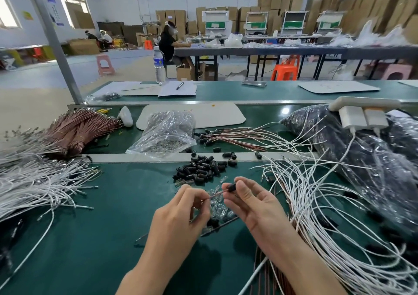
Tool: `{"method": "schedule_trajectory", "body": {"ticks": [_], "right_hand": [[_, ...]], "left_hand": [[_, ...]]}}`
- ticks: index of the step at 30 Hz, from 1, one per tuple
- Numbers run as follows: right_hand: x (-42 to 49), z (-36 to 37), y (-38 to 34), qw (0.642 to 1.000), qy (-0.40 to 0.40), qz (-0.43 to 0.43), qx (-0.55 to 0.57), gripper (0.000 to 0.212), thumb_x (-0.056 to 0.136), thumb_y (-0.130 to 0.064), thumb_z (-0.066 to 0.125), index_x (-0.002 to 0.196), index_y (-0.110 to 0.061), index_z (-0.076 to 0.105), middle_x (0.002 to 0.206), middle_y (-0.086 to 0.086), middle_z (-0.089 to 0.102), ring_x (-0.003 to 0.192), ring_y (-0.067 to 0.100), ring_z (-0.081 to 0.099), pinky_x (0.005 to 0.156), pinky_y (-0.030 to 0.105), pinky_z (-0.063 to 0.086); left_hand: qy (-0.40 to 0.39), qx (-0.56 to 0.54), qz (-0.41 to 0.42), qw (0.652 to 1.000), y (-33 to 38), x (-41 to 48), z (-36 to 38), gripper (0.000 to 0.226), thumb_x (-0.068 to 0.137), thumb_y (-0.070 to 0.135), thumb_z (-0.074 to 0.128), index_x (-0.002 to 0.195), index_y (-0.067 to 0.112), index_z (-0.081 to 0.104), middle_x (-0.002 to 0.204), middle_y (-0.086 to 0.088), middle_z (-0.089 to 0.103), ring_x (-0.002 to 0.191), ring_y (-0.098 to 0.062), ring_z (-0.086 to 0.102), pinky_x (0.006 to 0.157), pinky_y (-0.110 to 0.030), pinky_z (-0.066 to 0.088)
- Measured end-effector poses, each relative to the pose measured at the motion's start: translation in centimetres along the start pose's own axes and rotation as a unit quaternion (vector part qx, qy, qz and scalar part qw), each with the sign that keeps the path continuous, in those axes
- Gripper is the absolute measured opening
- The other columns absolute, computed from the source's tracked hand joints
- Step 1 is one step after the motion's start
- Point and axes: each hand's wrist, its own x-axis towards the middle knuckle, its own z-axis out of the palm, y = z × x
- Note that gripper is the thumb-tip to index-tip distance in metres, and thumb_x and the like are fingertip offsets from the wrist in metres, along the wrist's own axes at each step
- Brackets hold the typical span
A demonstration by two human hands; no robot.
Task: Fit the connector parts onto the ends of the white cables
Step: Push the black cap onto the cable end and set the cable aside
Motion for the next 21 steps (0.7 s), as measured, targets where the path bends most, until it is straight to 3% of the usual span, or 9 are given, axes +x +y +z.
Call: {"method": "schedule_trajectory", "body": {"ticks": [3, 7, 12, 16, 21], "right_hand": [[-0.1, 0.2, 0.9, 1.0, -0.024, 0.019, -0.005, 0.027, 0.082, -0.011, 0.068, 0.107, -0.001, 0.064, 0.106, 0.025, 0.073, 0.084, 0.025, 0.074, 0.072, 0.027, 0.061], [-0.2, 0.7, 1.9, 0.999, -0.032, 0.006, -0.042, 0.016, 0.079, -0.014, 0.072, 0.094, -0.01, 0.078, 0.106, 0.023, 0.074, 0.089, 0.026, 0.074, 0.073, 0.026, 0.06], [0.0, 0.1, 0.3, 0.998, 0.02, -0.053, -0.008, 0.016, 0.08, -0.012, 0.069, 0.092, -0.01, 0.079, 0.108, 0.022, 0.073, 0.091, 0.024, 0.074, 0.074, 0.025, 0.06], [0.0, -0.8, -0.8, 0.997, 0.034, -0.044, 0.051, 0.02, 0.081, -0.008, 0.068, 0.099, -0.005, 0.077, 0.111, 0.022, 0.073, 0.093, 0.024, 0.074, 0.075, 0.026, 0.061], [-0.2, 0.6, 1.8, 0.999, -0.013, -0.001, -0.045, 0.025, 0.08, -0.014, 0.071, 0.103, -0.006, 0.074, 0.109, 0.021, 0.074, 0.095, 0.026, 0.074, 0.078, 0.026, 0.06]], "left_hand": [[-0.003, -0.016, -0.007, 1.0, 0.1, -0.1, 0.1, 0.006, 0.093, 0.024, 0.067, 0.095, 0.023, 0.061, 0.086, 0.018, 0.055, 0.062, -0.004, 0.053, 0.054, -0.022, 0.047], [-0.005, -0.046, -0.024, 0.999, 0.4, -0.1, 0.2, 0.007, 0.093, 0.033, 0.061, 0.098, 0.028, 0.06, 0.088, 0.02, 0.056, 0.065, -0.005, 0.056, 0.056, -0.02, 0.047], [-0.022, -0.024, -0.055, 0.998, 0.1, -0.1, -0.2, 0.017, 0.093, 0.048, 0.054, 0.101, 0.034, 0.059, 0.08, 0.022, 0.057, 0.068, -0.004, 0.058, 0.061, -0.019, 0.049], [-0.022, 0.005, -0.039, 0.999, 0.0, 0.1, -0.3, 0.017, 0.096, 0.044, 0.051, 0.095, 0.031, 0.063, 0.085, 0.022, 0.057, 0.068, -0.004, 0.058, 0.059, -0.023, 0.05], [-0.017, 0.001, -0.021, 1.0, 0.6, -0.2, 0.4, 0.009, 0.096, 0.036, 0.061, 0.099, 0.028, 0.063, 0.089, 0.02, 0.058, 0.065, 0.0, 0.053, 0.058, -0.02, 0.047]]}}
